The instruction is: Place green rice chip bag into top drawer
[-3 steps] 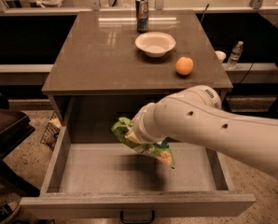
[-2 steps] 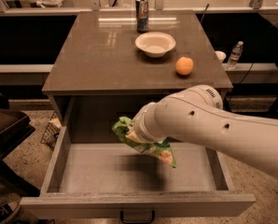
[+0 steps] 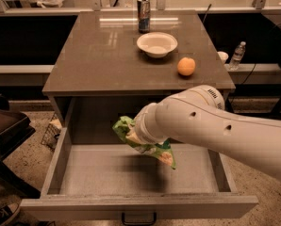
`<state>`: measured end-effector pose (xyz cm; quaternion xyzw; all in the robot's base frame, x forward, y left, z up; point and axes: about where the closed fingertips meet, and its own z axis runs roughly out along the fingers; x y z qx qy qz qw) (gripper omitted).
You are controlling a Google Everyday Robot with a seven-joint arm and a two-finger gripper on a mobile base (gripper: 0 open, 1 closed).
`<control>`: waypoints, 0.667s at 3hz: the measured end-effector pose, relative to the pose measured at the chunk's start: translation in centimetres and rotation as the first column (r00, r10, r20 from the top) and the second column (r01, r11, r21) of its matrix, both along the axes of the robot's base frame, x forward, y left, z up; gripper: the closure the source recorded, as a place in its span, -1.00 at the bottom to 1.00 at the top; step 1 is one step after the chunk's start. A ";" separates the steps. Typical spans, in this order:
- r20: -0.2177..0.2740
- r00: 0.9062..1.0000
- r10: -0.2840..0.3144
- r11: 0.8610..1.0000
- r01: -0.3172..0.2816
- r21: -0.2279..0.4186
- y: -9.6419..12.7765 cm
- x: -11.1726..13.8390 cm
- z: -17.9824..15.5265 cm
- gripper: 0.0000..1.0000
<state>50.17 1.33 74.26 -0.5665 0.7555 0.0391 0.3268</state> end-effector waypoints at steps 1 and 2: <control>0.003 1.000 0.002 1.000 -0.002 -0.001 0.1 -0.1 0.1 -0.90; 0.004 1.000 0.003 1.000 -0.003 -0.002 0.1 -0.1 0.2 -1.00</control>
Offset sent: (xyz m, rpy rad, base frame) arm -0.0004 0.0006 0.0009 -0.0007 -0.0020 0.0014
